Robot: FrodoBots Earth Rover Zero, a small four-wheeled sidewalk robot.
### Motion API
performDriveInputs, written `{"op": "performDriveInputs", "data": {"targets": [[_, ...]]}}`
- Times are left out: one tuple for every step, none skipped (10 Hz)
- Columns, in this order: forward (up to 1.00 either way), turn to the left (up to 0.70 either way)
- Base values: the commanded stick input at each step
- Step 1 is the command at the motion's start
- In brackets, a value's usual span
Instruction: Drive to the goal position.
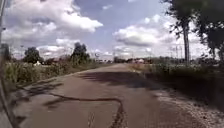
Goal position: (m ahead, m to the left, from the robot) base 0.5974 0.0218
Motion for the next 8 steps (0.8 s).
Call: {"op": "performDriveInputs", "data": {"targets": [[0.7,0.0],[0.7,0.0],[0.7,0.0],[0.7,0.0],[0.7,0.0],[0.7,0.0],[0.7,0.0],[0.7,0.0]]}}
